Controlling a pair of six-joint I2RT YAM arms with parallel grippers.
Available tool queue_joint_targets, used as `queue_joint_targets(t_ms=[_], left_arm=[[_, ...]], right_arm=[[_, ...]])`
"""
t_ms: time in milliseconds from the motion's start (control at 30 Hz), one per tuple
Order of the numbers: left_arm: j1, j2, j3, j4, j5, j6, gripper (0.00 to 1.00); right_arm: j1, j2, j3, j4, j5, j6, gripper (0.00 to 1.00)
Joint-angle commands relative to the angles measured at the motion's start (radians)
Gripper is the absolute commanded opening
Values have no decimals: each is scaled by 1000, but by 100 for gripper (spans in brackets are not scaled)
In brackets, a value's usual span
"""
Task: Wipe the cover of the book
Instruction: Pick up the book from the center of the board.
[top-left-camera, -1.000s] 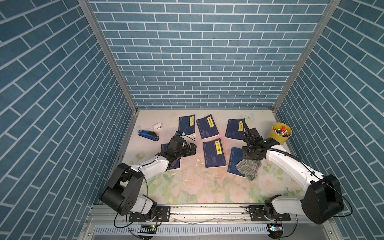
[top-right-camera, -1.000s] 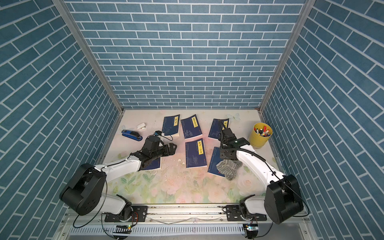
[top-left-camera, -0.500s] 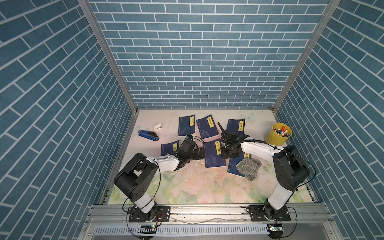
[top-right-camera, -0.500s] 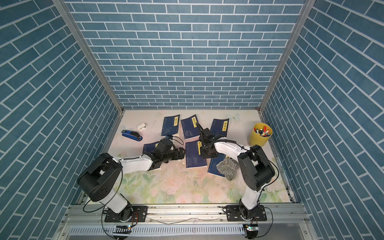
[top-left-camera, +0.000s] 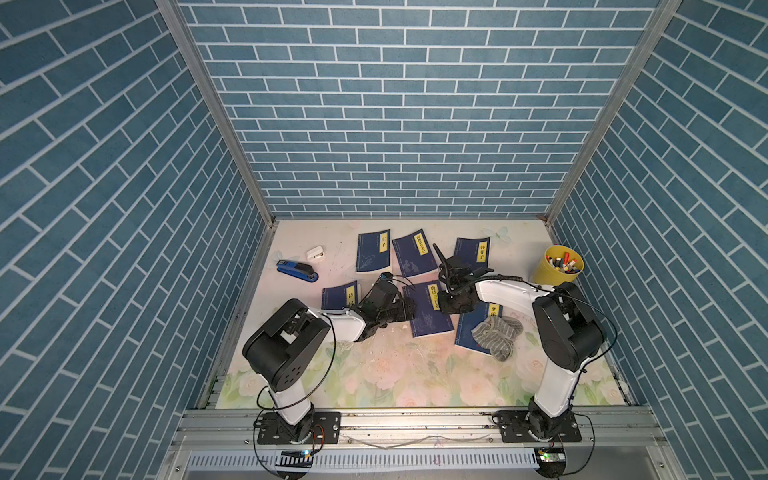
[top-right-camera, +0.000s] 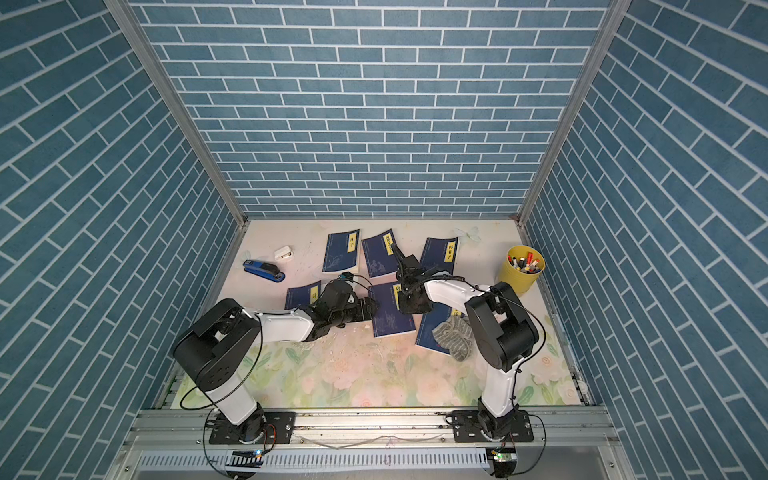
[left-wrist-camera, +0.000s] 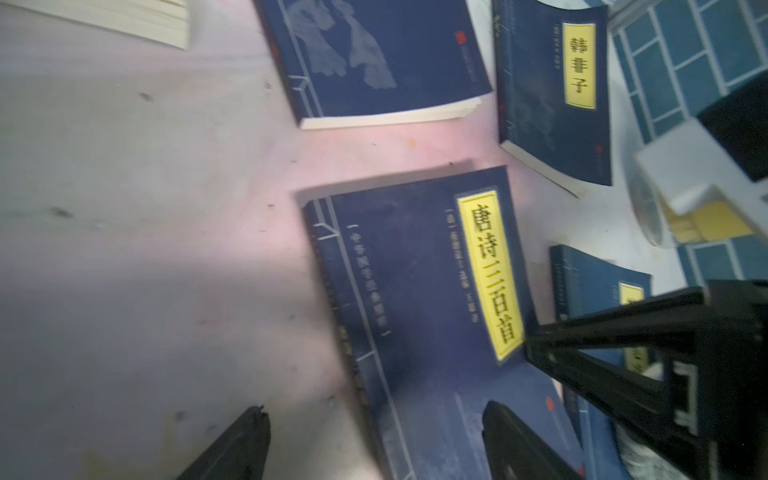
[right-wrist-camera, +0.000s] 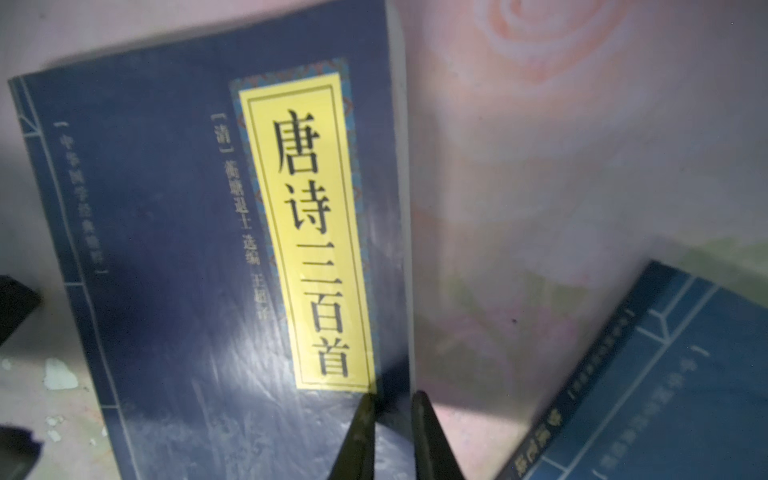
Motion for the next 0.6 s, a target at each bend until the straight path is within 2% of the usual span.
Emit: queue_joint_targets(t_ms=[0, 100, 233, 333, 567], left_arm=[[-8, 46, -4, 86, 155, -23, 82], [-7, 65, -6, 152, 225, -47, 77], [-7, 67, -5, 192, 259, -65, 66], [-7, 53, 1, 178, 251, -61, 55], [-7, -10, 34, 21, 187, 10, 25]], right_arm=[[11, 47, -65, 11, -25, 41, 17], [19, 45, -88, 22, -63, 51, 16], [32, 36, -116, 55, -91, 70, 16], [41, 33, -124, 66, -102, 77, 15], [50, 15, -114, 96, -134, 63, 16]])
